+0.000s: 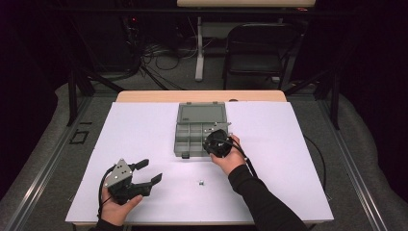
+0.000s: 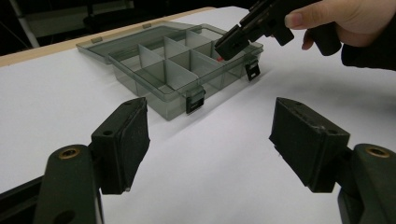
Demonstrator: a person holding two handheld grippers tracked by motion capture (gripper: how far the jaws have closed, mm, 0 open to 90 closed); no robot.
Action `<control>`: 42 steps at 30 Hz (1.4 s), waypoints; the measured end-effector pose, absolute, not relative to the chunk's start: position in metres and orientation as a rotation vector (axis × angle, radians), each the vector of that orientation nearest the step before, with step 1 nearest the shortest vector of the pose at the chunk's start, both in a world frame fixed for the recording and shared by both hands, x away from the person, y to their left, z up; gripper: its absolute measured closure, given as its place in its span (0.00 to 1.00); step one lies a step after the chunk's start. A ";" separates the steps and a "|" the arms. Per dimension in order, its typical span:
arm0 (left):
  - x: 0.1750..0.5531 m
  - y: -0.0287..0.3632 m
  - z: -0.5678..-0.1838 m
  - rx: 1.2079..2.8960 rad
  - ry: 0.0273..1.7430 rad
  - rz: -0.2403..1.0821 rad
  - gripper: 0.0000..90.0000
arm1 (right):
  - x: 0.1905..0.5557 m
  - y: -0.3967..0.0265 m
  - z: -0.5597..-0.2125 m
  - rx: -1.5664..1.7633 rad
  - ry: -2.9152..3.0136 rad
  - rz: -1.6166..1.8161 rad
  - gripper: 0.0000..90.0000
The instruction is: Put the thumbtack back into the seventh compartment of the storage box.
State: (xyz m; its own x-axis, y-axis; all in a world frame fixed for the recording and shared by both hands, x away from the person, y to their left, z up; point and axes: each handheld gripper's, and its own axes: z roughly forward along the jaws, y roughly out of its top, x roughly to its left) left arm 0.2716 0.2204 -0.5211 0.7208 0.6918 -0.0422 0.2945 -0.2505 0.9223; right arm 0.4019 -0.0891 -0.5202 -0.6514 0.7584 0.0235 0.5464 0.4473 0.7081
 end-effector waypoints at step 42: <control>0.271 0.219 -0.522 1.837 0.774 0.458 0.31 | 0.321 -0.121 -0.495 0.968 2.225 1.269 0.44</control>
